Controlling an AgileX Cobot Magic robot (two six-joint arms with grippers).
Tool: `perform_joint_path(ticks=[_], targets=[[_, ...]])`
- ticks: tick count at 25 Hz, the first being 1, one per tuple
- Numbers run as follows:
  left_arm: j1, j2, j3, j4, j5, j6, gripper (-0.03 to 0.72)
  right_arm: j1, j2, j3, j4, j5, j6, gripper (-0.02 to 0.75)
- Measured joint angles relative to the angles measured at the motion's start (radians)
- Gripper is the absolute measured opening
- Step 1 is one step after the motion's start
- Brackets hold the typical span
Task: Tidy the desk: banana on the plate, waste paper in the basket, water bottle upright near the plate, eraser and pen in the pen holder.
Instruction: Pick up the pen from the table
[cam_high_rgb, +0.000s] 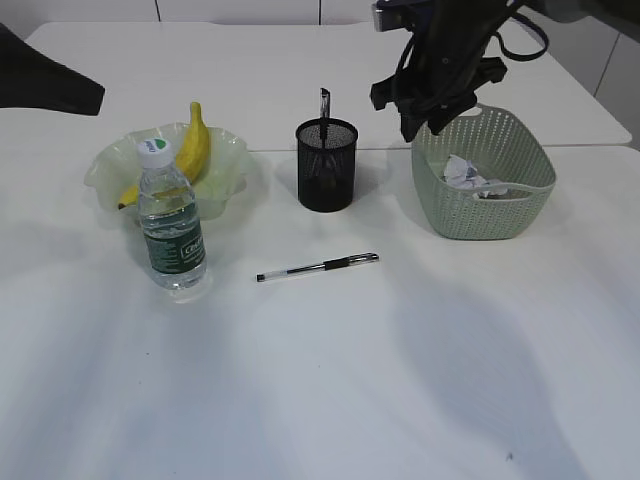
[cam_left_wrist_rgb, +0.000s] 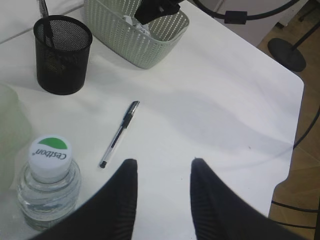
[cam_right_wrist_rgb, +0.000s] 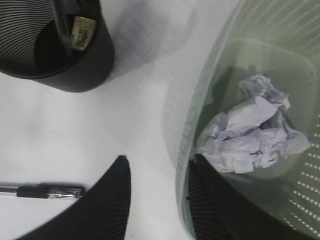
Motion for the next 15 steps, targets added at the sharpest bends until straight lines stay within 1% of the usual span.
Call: perform_joint_path(ticks=[1,3,9,12,15], targets=[[0.0,0.0,0.0,0.0,0.0,0.0,0.247,-0.01,0.0,0.0,0.002,0.0,0.0,0.276],[0.0,0.0,0.0,0.0,0.0,0.0,0.247,-0.027,0.0,0.0,0.002,0.0,0.0,0.244],[0.0,0.0,0.0,0.004,-0.034,0.0,0.249,-0.049,0.0,0.0,0.012,0.0,0.0,0.226],[-0.014,0.0,-0.045,0.053,-0.068,0.0,0.251,-0.062,0.0,0.0,0.049,0.0,0.0,0.224],[-0.053,0.002,-0.122,0.126,-0.134,0.0,0.254,-0.089,0.0,0.0,0.078,0.0,0.0,0.225]])
